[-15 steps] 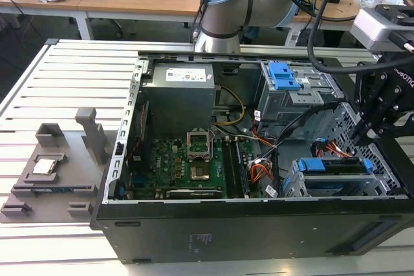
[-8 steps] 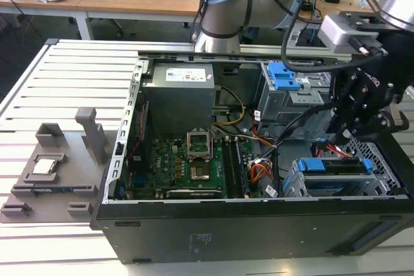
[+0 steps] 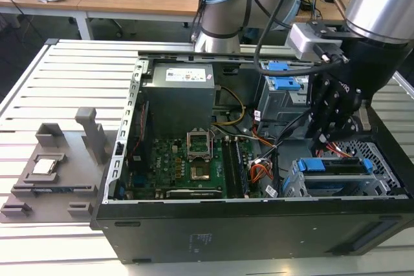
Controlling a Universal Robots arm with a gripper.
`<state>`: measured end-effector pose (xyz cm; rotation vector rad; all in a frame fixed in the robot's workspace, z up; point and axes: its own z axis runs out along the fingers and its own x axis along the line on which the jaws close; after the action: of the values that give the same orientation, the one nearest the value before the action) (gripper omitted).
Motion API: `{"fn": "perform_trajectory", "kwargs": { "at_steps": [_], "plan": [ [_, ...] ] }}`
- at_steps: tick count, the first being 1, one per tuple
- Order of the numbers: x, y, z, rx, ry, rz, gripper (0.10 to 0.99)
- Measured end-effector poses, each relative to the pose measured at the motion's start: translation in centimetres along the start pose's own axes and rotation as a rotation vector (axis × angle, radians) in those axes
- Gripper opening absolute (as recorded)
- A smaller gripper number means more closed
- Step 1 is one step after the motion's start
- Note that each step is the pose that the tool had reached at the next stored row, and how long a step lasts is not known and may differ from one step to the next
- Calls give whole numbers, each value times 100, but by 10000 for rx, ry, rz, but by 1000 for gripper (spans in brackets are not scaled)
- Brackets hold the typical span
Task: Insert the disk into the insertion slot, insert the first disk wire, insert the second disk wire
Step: 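Insert the second disk wire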
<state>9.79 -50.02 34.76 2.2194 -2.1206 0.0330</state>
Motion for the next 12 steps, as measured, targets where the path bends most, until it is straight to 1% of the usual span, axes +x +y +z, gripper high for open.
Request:
{"fn": "perform_trajectory", "kwargs": {
  "at_steps": [2,3,4,5,6,9,12],
  "plan": [
    [-46,-8,3,-19,424,5,302],
    [-50,-10,3,-26,564,9,302],
    [-52,-14,2,-31,686,13,302],
    [-56,-20,2,-36,782,14,302],
    [-59,-35,5,-37,812,16,302],
    [-65,-72,15,-40,816,15,302],
    [-65,-73,16,-40,820,16,302]
  ]
}}
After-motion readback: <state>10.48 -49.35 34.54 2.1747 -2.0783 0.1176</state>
